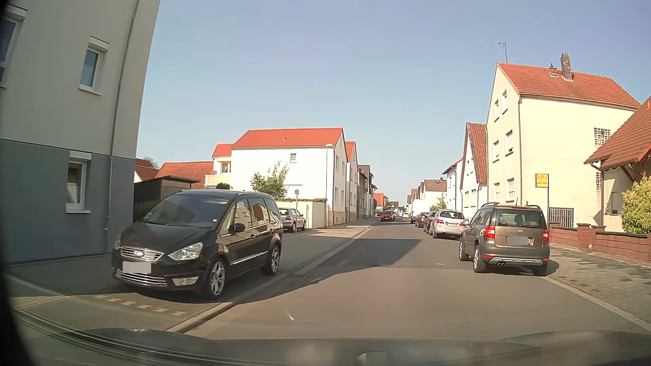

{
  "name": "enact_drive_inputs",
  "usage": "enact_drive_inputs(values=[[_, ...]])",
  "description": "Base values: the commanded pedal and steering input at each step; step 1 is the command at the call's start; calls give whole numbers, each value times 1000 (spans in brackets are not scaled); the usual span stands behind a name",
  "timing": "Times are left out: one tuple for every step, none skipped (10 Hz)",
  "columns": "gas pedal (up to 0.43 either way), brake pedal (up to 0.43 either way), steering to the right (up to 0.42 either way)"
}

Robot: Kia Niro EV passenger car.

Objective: Follow the waypoints while adhering to traffic rules and regulations

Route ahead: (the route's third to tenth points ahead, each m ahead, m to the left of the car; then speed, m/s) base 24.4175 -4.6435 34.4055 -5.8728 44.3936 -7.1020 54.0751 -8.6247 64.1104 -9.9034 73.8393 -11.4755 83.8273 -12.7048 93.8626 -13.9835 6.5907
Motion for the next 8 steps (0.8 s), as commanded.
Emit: enact_drive_inputs(values=[[169,30,76],[177,30,76],[177,30,75],[177,30,73],[177,24,69],[177,30,65],[177,30,60],[177,30,54]])
